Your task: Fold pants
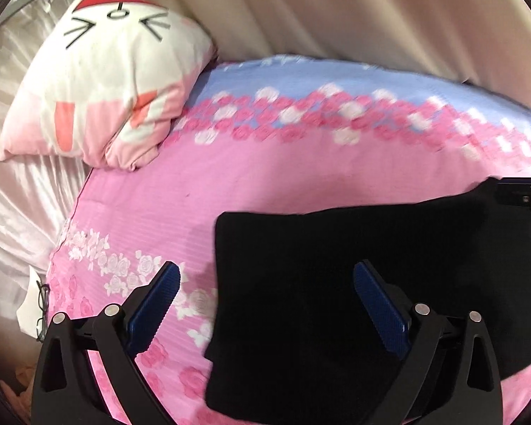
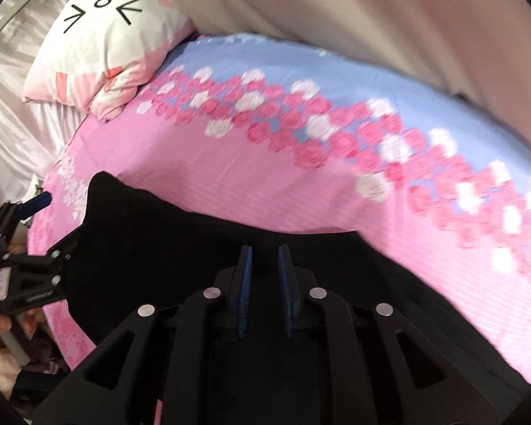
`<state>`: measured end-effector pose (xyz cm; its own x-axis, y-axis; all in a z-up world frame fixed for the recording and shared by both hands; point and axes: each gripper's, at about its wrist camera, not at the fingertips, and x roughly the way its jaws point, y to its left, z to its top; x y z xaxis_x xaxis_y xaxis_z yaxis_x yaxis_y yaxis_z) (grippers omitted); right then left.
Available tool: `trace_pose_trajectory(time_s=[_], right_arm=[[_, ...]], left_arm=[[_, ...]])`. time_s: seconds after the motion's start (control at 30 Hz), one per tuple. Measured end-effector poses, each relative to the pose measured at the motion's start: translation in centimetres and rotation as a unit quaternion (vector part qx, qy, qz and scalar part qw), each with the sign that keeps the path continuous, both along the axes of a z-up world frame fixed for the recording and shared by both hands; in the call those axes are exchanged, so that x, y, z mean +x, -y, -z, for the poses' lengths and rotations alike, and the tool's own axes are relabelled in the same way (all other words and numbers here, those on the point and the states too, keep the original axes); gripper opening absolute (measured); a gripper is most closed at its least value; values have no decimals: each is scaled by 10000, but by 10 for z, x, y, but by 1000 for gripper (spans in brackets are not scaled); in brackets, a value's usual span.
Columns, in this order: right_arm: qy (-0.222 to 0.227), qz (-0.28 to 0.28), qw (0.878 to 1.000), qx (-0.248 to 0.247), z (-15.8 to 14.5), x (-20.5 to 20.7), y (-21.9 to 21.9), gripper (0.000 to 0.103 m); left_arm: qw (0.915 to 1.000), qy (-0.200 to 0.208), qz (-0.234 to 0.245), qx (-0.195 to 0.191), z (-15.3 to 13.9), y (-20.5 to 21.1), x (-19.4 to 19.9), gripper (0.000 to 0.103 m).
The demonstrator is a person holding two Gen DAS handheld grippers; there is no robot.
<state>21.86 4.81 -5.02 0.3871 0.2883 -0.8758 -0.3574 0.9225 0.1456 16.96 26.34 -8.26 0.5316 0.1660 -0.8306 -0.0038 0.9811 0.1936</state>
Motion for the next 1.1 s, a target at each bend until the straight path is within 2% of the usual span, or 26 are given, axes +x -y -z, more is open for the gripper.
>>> trace_pose_trajectory(time_s=[0.23, 0.4, 0.67, 0.83, 1.1], right_arm=[[426, 190, 9964, -709, -29, -23, 27, 15], [468, 410, 9939, -914, -38, -39, 55, 16], [461, 653, 9907, -1104, -42, -57, 92, 16], [407, 718, 9895, -1185, -40, -63, 108, 16], [253, 727, 9906, -1131, -33, -66, 121, 16]], left_arm=[[9987, 91, 435, -231, -25, 59, -20, 98], [9964, 69, 760, -360, -30, 101, -32, 98], [9911, -187, 1031, -820, -31, 154, -43, 98], [9886, -444, 1162, -853, -29, 179, -47, 98], [9886, -777, 1137, -606, -22, 201, -48, 98]])
